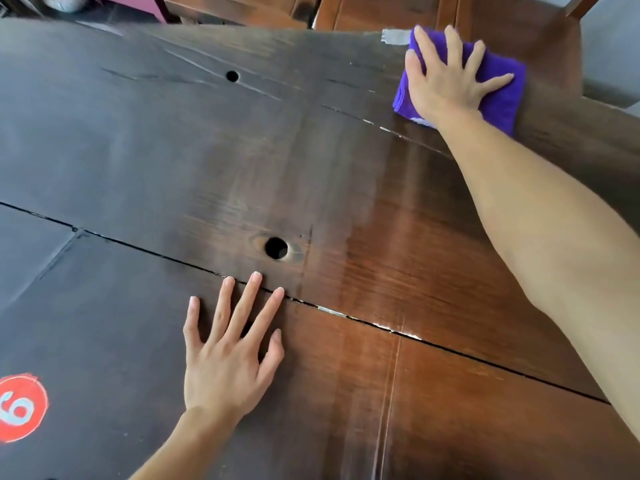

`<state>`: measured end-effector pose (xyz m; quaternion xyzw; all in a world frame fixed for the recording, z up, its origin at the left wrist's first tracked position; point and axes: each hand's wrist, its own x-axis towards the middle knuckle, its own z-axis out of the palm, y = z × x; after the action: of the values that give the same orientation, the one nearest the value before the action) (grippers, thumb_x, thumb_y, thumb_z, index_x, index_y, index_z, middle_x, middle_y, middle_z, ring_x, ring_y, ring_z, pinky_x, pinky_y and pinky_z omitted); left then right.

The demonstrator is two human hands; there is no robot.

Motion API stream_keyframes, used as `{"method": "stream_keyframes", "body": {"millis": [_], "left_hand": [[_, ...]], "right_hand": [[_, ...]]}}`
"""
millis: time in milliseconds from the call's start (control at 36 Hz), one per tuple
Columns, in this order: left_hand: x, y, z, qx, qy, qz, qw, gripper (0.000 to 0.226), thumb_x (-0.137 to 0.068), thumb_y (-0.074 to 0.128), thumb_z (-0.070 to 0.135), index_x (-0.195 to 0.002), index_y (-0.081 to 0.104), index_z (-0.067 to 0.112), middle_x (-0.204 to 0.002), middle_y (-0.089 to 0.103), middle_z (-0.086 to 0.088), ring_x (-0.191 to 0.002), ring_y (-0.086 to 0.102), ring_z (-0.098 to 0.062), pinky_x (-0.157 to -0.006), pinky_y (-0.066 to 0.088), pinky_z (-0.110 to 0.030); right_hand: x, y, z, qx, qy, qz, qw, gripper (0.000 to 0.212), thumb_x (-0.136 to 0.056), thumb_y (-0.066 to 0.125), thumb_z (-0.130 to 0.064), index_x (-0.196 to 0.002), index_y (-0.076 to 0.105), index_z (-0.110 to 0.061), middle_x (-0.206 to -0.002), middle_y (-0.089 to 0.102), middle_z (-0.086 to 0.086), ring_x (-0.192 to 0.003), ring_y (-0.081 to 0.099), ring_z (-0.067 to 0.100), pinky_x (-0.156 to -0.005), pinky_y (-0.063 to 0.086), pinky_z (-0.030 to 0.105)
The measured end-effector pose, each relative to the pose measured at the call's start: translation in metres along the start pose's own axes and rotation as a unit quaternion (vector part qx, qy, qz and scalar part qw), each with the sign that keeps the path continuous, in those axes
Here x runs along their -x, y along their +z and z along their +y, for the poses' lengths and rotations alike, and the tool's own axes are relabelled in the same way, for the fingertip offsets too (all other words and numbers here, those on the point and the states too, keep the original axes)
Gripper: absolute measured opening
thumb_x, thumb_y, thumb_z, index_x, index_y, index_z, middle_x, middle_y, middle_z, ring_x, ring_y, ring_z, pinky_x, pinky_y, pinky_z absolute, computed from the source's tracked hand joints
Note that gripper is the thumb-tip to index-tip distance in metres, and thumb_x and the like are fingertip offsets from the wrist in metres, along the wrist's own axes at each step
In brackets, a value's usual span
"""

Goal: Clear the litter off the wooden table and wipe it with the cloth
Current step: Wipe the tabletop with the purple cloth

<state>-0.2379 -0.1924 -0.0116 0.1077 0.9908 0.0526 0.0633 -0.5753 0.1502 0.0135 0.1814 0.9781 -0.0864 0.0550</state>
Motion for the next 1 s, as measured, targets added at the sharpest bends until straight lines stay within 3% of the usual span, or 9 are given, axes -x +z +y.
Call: {"method": "stream_keyframes", "body": {"millis": [389,611,806,1000], "left_hand": [[0.002,0.003,-0.005,0.015,0.021,-0.006,1.0,0.058,-0.1,0.034,0.046,-0.157,0.036,0.039,-0.169,0.025,0.005,-0.157,0.02,-0.026,-0.122,0.013,-0.064],[0.005,0.004,-0.007,0.058,0.027,-0.017,0.998,0.057,-0.103,0.021,0.049,-0.16,0.025,0.043,-0.171,0.016,0.008,-0.159,0.009,-0.023,-0.124,0.001,-0.061],[0.008,-0.005,-0.013,0.162,-0.007,0.017,0.987,0.056,-0.103,0.023,0.041,-0.157,0.037,0.034,-0.169,0.026,0.006,-0.157,0.016,-0.012,-0.127,0.001,-0.048],[0.008,-0.008,-0.015,0.159,0.0,0.0,0.987,0.054,-0.106,0.024,0.043,-0.157,0.039,0.035,-0.17,0.021,0.008,-0.158,0.009,-0.01,-0.127,-0.004,-0.046]], "right_hand": [[0.086,0.027,-0.039,0.001,0.011,-0.013,1.0,0.054,-0.101,0.008,-0.065,-0.153,0.001,-0.058,-0.17,-0.007,-0.012,-0.155,-0.015,0.035,-0.102,-0.01,0.085],[0.211,0.055,-0.056,0.014,-0.027,-0.023,0.999,0.052,-0.102,0.011,-0.064,-0.153,-0.001,-0.059,-0.17,-0.008,-0.014,-0.155,-0.014,0.034,-0.104,-0.008,0.085],[0.329,0.065,-0.028,0.048,-0.057,-0.034,0.997,0.055,-0.101,0.008,-0.065,-0.154,-0.003,-0.056,-0.17,-0.005,-0.01,-0.156,-0.008,0.034,-0.105,0.001,0.086],[0.484,0.077,0.011,0.077,-0.047,-0.068,0.994,0.057,-0.101,0.005,-0.064,-0.157,-0.004,-0.052,-0.171,-0.002,-0.006,-0.156,-0.004,0.036,-0.106,0.007,0.085]]}}
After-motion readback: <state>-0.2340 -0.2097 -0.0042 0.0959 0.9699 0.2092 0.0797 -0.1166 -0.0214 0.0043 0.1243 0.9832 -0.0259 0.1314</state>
